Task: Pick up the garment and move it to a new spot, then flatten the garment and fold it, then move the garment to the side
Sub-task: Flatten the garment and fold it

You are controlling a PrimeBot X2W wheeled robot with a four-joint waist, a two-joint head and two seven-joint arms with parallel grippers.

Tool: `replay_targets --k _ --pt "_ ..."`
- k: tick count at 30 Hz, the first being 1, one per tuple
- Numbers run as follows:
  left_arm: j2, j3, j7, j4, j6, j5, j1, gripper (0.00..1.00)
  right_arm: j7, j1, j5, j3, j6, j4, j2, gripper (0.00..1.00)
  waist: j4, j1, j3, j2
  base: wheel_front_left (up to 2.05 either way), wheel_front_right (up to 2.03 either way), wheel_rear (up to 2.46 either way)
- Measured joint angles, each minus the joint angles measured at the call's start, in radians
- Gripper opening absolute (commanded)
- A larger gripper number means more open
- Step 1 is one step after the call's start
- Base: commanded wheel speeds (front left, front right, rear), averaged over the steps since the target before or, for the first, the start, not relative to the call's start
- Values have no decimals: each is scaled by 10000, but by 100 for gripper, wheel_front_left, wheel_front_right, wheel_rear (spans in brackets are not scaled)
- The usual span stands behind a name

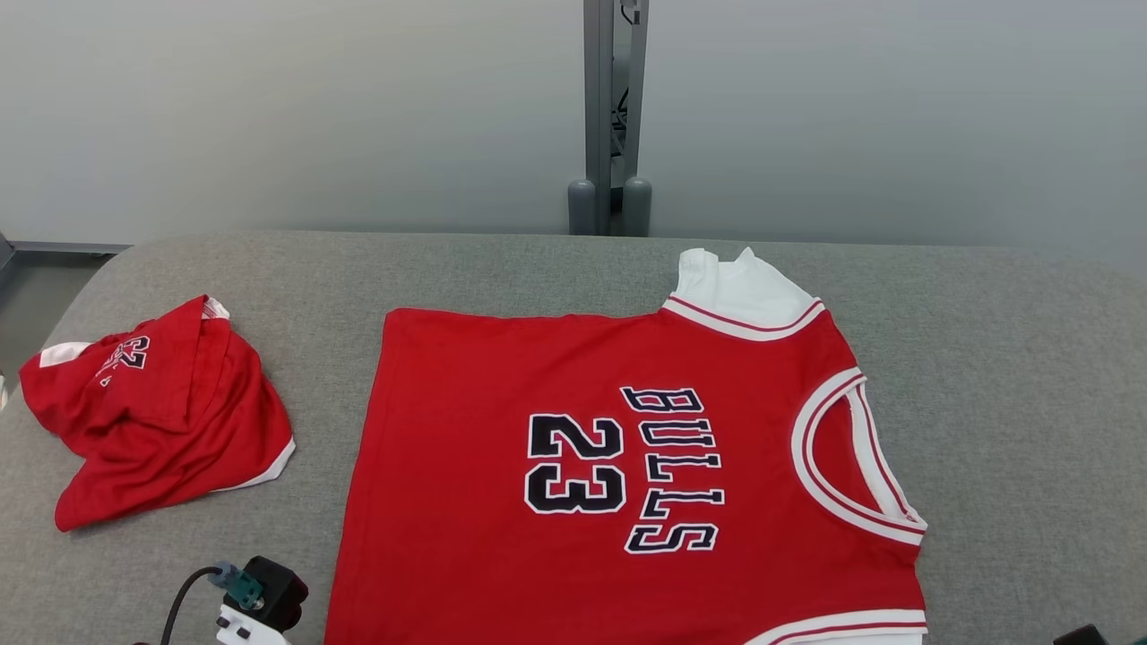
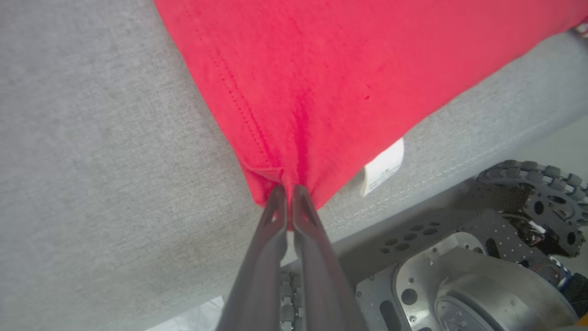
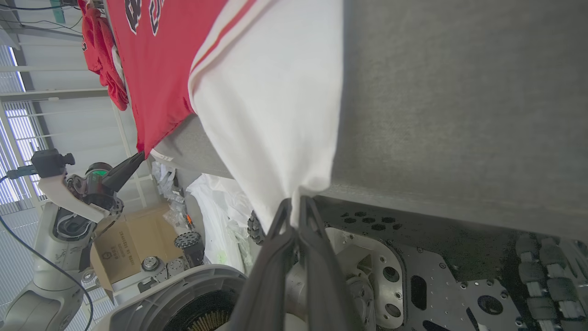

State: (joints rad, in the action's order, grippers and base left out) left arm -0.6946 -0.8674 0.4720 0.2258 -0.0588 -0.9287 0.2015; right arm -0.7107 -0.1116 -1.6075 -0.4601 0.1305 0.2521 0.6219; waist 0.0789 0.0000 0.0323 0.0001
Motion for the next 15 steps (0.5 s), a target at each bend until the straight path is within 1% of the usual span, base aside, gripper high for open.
replay_targets --k 2,6,11,15 --pt "-134 40 142 -337 111 -88 -68 0 59 28 -2 -6 0 -56 -6 0 -7 0 -24 0 0 0 0" --pt "-221 174 399 -840 337 -384 -104 0 213 267 -25 40 0 -134 6 0 -41 0 -70 0 0 0 0" --pt "-456 456 596 -1254 522 -690 -76 0 514 666 -207 318 0 -290 10 0 -97 0 -120 0 0 0 0" --pt "-399 849 991 -1645 698 -1536 6 0 790 1199 -194 451 0 -424 42 0 -137 0 -189 0 0 0 0"
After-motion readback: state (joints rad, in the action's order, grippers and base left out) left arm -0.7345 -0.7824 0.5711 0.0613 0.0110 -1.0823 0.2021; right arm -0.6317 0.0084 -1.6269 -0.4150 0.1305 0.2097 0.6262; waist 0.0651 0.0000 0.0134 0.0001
